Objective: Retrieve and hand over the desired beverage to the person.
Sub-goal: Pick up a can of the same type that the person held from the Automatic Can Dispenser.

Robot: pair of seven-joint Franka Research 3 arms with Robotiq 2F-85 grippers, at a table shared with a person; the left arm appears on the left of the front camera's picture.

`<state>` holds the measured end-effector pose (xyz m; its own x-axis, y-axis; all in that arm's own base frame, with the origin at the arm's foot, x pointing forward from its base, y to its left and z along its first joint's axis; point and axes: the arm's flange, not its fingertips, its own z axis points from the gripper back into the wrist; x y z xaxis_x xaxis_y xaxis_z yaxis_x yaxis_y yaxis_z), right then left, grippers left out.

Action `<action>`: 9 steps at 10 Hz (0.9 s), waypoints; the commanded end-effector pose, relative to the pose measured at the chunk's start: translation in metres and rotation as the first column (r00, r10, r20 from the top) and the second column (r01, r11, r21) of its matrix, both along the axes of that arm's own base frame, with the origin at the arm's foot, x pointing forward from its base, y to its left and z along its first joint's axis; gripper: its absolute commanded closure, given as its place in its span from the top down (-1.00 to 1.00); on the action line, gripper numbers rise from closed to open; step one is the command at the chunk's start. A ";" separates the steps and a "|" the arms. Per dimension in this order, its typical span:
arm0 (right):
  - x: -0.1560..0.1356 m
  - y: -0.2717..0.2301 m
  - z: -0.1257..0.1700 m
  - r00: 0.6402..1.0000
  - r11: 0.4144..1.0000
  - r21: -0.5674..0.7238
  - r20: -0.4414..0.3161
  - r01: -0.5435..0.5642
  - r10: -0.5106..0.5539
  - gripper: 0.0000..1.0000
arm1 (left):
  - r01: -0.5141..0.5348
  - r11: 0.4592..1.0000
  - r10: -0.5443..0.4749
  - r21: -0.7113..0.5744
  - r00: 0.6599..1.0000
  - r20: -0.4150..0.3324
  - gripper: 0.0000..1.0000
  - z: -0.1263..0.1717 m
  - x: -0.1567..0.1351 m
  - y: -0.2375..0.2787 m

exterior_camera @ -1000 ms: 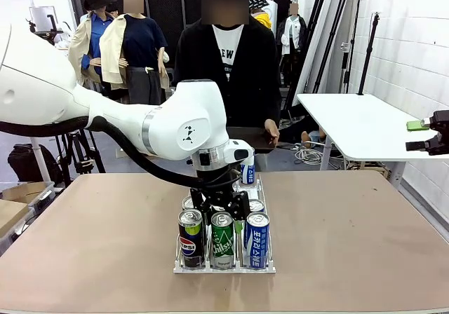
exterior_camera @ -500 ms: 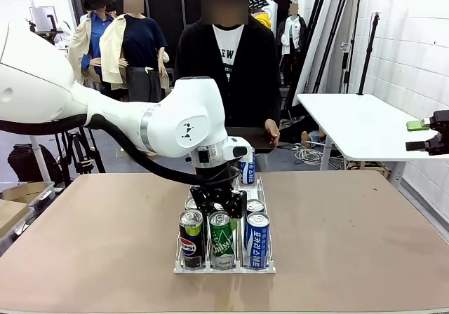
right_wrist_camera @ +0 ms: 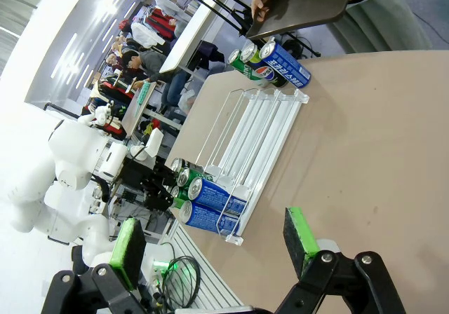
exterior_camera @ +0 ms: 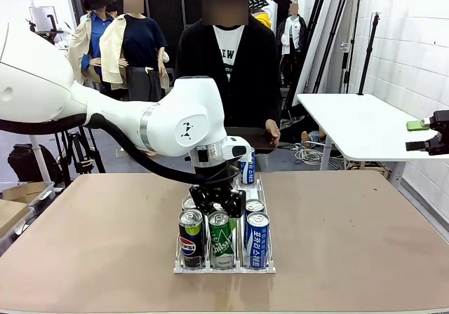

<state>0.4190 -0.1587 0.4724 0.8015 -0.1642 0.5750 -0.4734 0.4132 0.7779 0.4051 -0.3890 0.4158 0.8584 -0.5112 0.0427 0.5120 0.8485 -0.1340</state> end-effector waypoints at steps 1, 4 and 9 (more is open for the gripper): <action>-0.001 0.000 -0.001 1.000 1.000 0.014 0.004 -0.003 0.003 1.00 | 0.007 1.000 -0.007 -0.002 1.000 0.005 -1.00 -0.001 -0.002 -0.002; -0.001 0.000 -0.001 1.000 1.000 0.014 0.004 -0.003 0.003 1.00 | 0.007 1.000 -0.007 -0.002 1.000 0.005 -1.00 -0.001 -0.002 -0.002; -0.001 0.000 -0.001 1.000 1.000 0.014 0.004 -0.003 0.003 1.00 | -0.029 0.999 0.029 -0.026 0.999 -0.022 -1.00 0.053 -0.007 0.035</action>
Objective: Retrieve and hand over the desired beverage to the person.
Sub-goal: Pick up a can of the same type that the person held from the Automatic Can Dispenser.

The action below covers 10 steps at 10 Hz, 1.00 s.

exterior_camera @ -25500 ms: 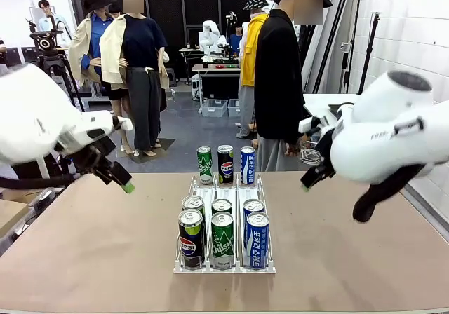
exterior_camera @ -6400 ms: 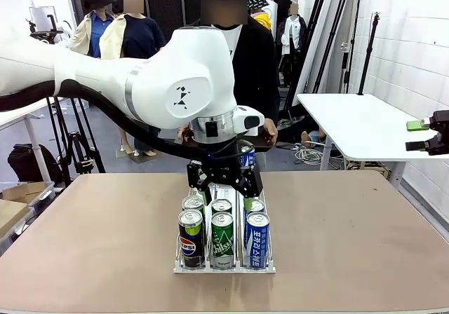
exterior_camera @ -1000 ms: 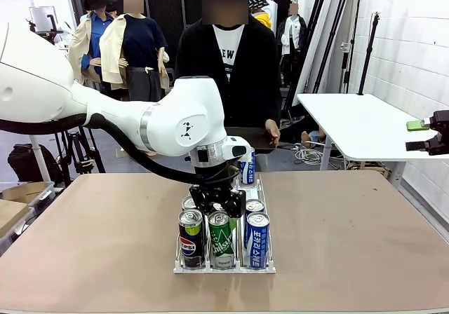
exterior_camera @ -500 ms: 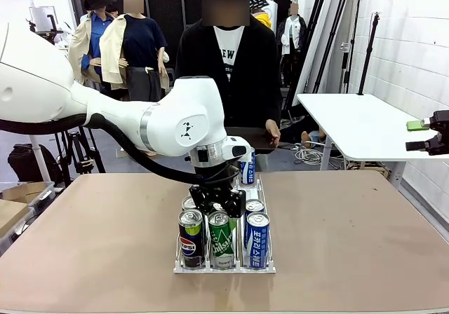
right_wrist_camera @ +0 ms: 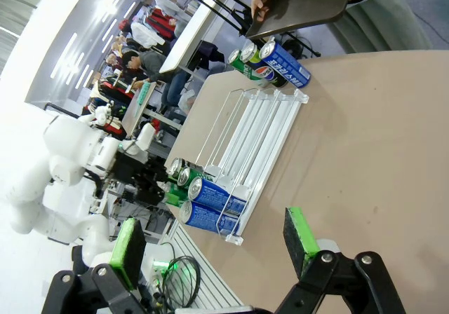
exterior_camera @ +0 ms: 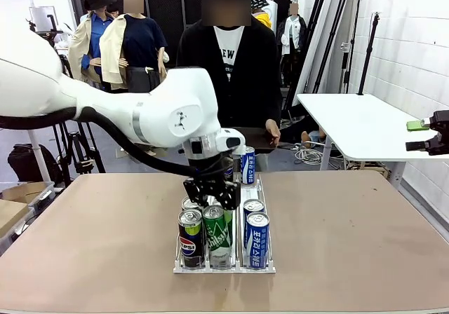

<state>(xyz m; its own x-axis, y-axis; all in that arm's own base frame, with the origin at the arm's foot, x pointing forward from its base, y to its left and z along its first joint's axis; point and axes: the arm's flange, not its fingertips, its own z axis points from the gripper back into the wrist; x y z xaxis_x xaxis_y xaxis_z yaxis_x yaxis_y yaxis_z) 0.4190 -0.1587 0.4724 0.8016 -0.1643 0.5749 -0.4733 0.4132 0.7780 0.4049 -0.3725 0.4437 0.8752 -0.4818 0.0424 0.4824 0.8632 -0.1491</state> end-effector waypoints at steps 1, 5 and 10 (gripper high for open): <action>-0.001 0.000 -0.001 1.000 1.000 0.014 0.004 -0.003 0.003 1.00 | -0.008 1.000 0.007 -0.009 1.000 -0.006 -1.00 0.040 -0.012 0.024; -0.001 0.000 -0.001 1.000 1.000 0.014 0.004 -0.003 0.003 1.00 | -0.011 1.000 0.012 -0.023 1.000 0.019 -1.00 0.086 -0.016 0.053; -0.001 0.000 -0.001 1.000 1.000 0.014 0.004 -0.003 0.003 1.00 | -0.004 1.000 0.004 0.001 0.995 0.096 -1.00 0.165 -0.027 0.077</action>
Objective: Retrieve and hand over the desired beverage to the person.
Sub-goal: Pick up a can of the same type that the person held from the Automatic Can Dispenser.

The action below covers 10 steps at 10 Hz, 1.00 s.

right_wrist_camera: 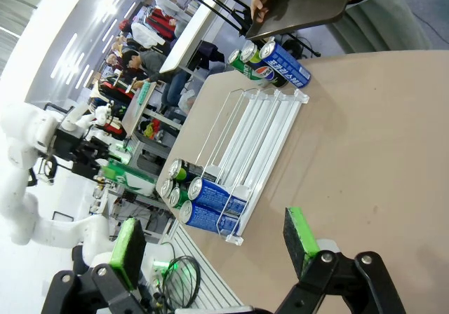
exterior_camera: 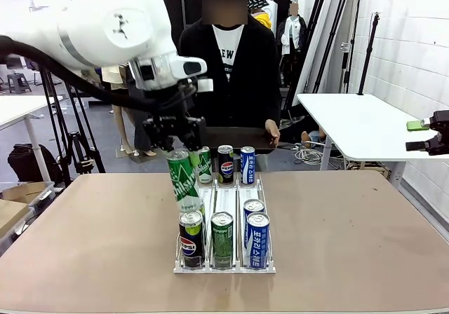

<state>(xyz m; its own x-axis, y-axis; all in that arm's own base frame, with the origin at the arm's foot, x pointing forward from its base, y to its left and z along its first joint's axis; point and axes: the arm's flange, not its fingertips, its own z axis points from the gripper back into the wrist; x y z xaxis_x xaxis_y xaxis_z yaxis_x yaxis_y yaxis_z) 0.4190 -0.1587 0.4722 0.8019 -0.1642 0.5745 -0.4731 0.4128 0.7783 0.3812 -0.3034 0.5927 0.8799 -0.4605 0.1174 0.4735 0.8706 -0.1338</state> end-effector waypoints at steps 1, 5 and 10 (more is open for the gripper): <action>-0.001 0.000 -0.001 1.000 1.000 0.013 0.004 -0.002 0.002 1.00 | 0.009 0.999 -0.011 0.046 0.999 0.042 -1.00 0.033 -0.009 0.010; -0.001 0.000 -0.001 1.000 1.000 0.013 0.004 -0.002 0.002 1.00 | -0.021 0.995 0.013 0.096 0.996 0.084 -1.00 0.051 -0.002 0.029; -0.001 0.000 -0.001 1.000 1.000 0.013 0.004 -0.002 0.002 1.00 | -0.049 0.991 0.036 0.124 0.994 0.101 -1.00 0.046 0.032 0.139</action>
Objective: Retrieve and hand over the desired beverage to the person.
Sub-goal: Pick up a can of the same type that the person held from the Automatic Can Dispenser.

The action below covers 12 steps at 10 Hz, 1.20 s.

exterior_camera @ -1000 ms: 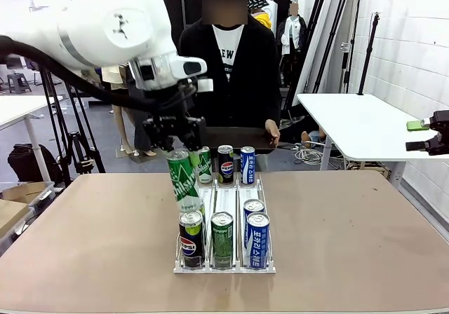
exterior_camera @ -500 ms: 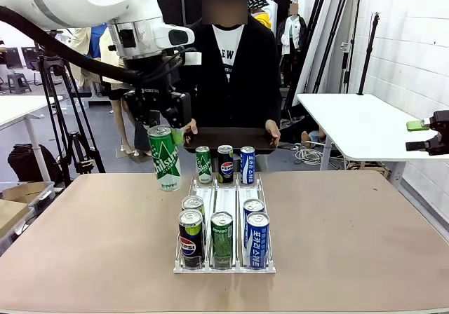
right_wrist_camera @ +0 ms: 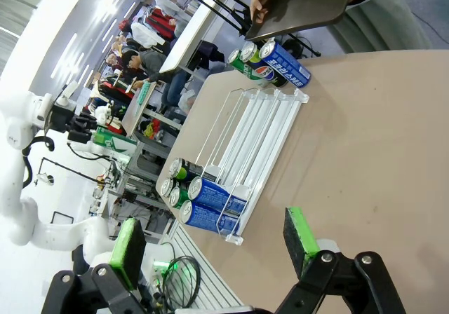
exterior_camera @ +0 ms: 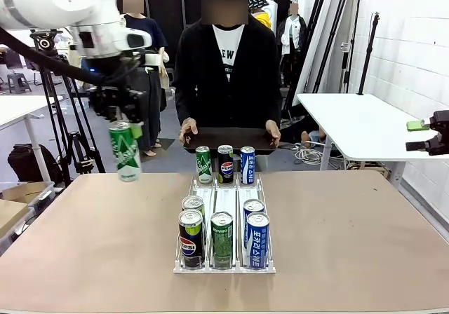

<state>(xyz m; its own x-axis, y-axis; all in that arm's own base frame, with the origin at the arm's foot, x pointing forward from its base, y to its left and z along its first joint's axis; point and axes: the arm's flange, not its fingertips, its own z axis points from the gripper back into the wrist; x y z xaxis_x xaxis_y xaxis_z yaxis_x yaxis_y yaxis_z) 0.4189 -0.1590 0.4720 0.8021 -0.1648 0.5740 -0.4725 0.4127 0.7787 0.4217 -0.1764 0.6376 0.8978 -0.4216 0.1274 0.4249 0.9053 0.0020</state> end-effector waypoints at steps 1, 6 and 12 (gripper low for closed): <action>-0.001 0.001 0.000 1.000 1.000 0.013 0.005 -0.003 0.003 1.00 | -0.001 1.000 0.001 -0.007 0.999 0.043 -1.00 -0.004 -0.004 0.028; -0.001 0.001 0.000 1.000 1.000 0.013 0.005 -0.003 0.003 1.00 | 0.026 0.998 -0.020 -0.064 0.996 0.086 -1.00 -0.020 0.016 0.069; -0.001 0.001 0.000 1.000 1.000 0.013 0.005 -0.003 0.003 1.00 | -0.026 0.999 0.027 -0.032 0.998 0.048 -1.00 -0.018 0.014 0.072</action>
<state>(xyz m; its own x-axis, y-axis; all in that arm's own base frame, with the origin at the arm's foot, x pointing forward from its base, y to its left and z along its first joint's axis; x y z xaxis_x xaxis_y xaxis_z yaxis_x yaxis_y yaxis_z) 0.4189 -0.1590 0.4719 0.8023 -0.1648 0.5737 -0.4723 0.4124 0.7790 0.4376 -0.1046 0.6134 0.8972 -0.4029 0.1809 0.4111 0.9115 -0.0088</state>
